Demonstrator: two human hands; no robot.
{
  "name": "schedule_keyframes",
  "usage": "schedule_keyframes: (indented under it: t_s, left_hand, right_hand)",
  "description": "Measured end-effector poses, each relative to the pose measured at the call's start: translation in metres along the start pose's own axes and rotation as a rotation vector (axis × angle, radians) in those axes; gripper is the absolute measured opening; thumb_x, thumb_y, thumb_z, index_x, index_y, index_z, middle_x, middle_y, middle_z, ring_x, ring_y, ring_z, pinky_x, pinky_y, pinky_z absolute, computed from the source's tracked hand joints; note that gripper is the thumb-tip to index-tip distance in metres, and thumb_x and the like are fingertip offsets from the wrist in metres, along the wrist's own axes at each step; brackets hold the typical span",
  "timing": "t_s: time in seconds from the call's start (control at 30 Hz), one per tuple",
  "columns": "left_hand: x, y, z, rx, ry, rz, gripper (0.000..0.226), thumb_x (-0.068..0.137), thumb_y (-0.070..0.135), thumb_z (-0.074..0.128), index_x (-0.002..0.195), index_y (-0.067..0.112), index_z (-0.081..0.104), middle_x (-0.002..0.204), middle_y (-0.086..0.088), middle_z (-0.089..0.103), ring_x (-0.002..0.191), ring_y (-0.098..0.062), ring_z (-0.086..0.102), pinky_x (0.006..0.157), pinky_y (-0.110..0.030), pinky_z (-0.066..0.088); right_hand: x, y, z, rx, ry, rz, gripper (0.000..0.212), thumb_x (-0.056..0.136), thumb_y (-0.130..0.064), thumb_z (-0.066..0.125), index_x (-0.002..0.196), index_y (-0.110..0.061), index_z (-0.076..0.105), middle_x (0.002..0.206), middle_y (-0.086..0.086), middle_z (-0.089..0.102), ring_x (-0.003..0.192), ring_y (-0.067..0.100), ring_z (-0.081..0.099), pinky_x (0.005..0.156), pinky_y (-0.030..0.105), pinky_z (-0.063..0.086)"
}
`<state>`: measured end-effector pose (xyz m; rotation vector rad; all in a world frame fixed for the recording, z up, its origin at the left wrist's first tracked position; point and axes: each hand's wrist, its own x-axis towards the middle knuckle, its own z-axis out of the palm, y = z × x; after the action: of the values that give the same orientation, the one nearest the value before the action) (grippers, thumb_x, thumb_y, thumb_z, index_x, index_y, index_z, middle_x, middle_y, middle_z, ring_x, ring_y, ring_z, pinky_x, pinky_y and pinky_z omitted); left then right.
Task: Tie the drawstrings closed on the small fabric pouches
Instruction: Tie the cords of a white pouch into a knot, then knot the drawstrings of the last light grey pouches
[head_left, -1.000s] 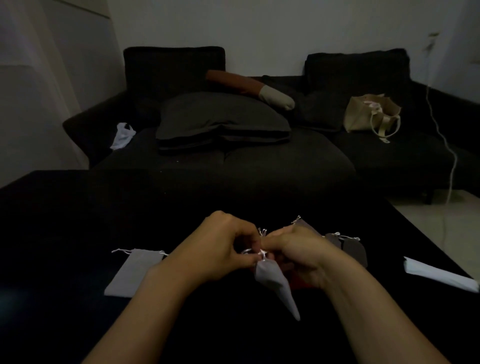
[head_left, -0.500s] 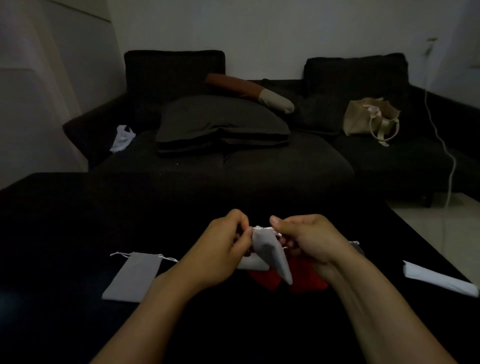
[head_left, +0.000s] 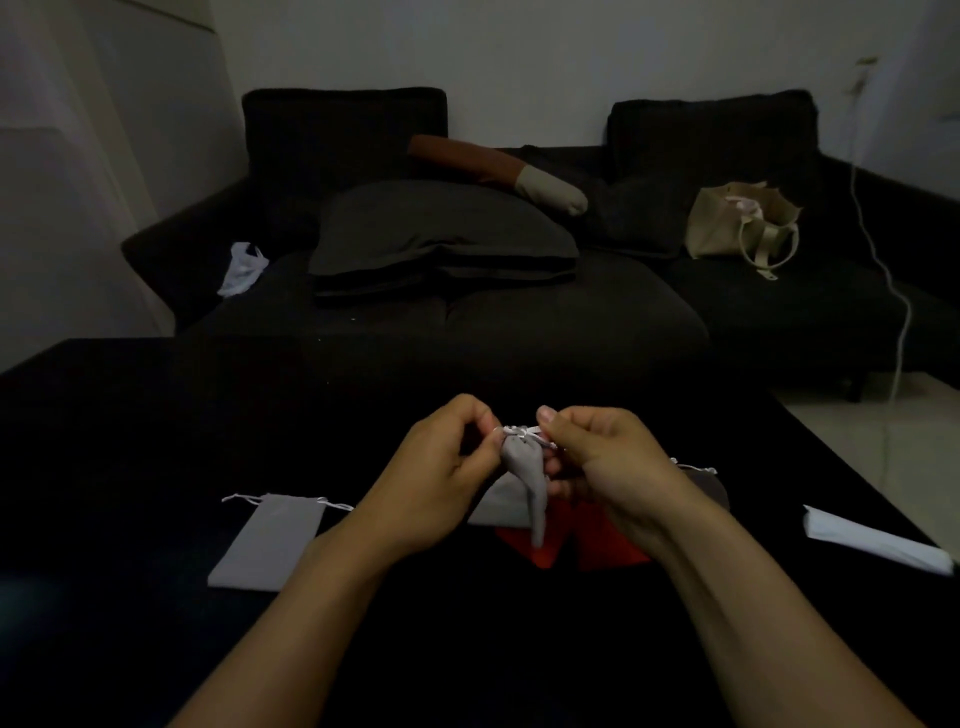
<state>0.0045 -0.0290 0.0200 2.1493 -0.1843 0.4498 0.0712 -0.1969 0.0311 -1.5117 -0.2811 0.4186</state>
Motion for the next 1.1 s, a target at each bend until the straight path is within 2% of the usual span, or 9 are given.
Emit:
schedule_keyframes:
  t_s: [0.3, 0.43, 0.57, 0.7, 0.8, 0.9, 0.93, 1.0, 1.1]
  left_hand:
    - [-0.001, -0.001, -0.001, 0.060, 0.077, 0.015, 0.017, 0.097, 0.020, 0.056, 0.084, 0.030, 0.053, 0.079, 0.007, 0.061, 0.063, 0.004, 0.056, 0.054, -0.010, 0.041]
    - [0.001, 0.001, -0.001, -0.008, 0.116, -0.002, 0.011, 0.097, 0.022, 0.054, 0.086, 0.026, 0.054, 0.081, 0.002, 0.064, 0.067, -0.006, 0.060, 0.058, -0.024, 0.051]
    - [0.001, 0.000, 0.003, -0.096, 0.112, -0.062, 0.009, 0.099, 0.023, 0.052, 0.090, 0.023, 0.055, 0.087, -0.011, 0.066, 0.078, -0.031, 0.065, 0.070, -0.051, 0.054]
    - [0.002, -0.011, -0.002, -0.185, 0.085, -0.168, 0.013, 0.099, 0.024, 0.052, 0.088, 0.027, 0.057, 0.092, -0.020, 0.065, 0.082, -0.037, 0.064, 0.075, -0.056, 0.054]
    - [0.001, -0.022, -0.013, -0.269, 0.087, -0.274, 0.018, 0.098, 0.025, 0.056, 0.083, 0.032, 0.062, 0.090, -0.007, 0.070, 0.081, -0.019, 0.067, 0.070, -0.035, 0.057]
    - [0.001, -0.038, -0.029, -0.304, 0.104, -0.393, 0.014, 0.094, 0.021, 0.062, 0.085, 0.032, 0.065, 0.099, -0.003, 0.073, 0.086, -0.014, 0.071, 0.070, -0.028, 0.056]
    - [0.000, -0.044, -0.035, -0.243, 0.140, -0.441, 0.011, 0.093, 0.021, 0.061, 0.089, 0.032, 0.064, 0.103, -0.004, 0.071, 0.086, -0.014, 0.071, 0.070, -0.029, 0.056]
    - [-0.009, -0.062, -0.056, 0.121, 0.175, -0.553, 0.014, 0.091, 0.030, 0.059, 0.104, 0.027, 0.059, 0.109, -0.001, 0.066, 0.086, -0.012, 0.065, 0.072, -0.028, 0.050]
    - [-0.033, -0.088, -0.085, 0.564, 0.014, -0.895, 0.068, 0.085, 0.050, 0.063, 0.135, 0.010, 0.041, 0.134, -0.014, 0.047, 0.114, -0.030, 0.049, 0.091, -0.041, 0.045]
  right_hand:
    - [0.001, 0.002, 0.006, -0.071, 0.058, -0.115, 0.031, 0.095, -0.023, 0.062, 0.070, -0.004, 0.063, 0.054, 0.007, 0.056, 0.046, 0.011, 0.053, 0.044, 0.022, 0.045]
    - [0.003, -0.001, 0.003, -0.143, 0.125, -0.202, 0.033, 0.093, -0.023, 0.065, 0.074, 0.004, 0.065, 0.055, 0.007, 0.059, 0.048, 0.012, 0.054, 0.047, 0.023, 0.048]
    - [0.006, 0.001, -0.004, -0.319, 0.162, -0.347, 0.031, 0.091, -0.026, 0.066, 0.068, -0.006, 0.068, 0.064, 0.015, 0.065, 0.058, 0.015, 0.060, 0.059, 0.035, 0.052]
    - [0.006, 0.006, -0.004, -0.196, -0.173, -0.123, 0.023, 0.086, -0.041, 0.064, 0.091, -0.020, 0.071, 0.086, 0.008, 0.072, 0.071, 0.011, 0.067, 0.056, 0.023, 0.050]
    - [0.006, 0.014, 0.002, -0.082, -0.378, 0.120, 0.033, 0.081, -0.034, 0.070, 0.110, -0.018, 0.069, 0.093, 0.005, 0.075, 0.077, 0.015, 0.070, 0.063, 0.026, 0.052]
    - [0.010, 0.030, 0.020, -0.160, -0.238, 0.103, 0.025, 0.089, -0.016, 0.069, 0.101, 0.005, 0.068, 0.072, 0.013, 0.063, 0.053, 0.012, 0.056, 0.052, 0.021, 0.046]
    - [0.012, 0.036, 0.026, -0.199, -0.156, 0.085, 0.025, 0.089, -0.013, 0.069, 0.096, 0.011, 0.066, 0.068, 0.014, 0.060, 0.049, 0.012, 0.052, 0.049, 0.021, 0.044]
    - [0.016, 0.051, 0.037, -0.357, -0.045, 0.035, 0.026, 0.086, -0.010, 0.071, 0.086, 0.015, 0.066, 0.064, 0.016, 0.060, 0.051, 0.016, 0.054, 0.051, 0.026, 0.046]
    - [0.023, 0.066, 0.043, -0.755, 0.050, 0.002, 0.020, 0.079, -0.017, 0.079, 0.081, 0.002, 0.072, 0.073, 0.010, 0.069, 0.071, 0.021, 0.067, 0.067, 0.030, 0.051]
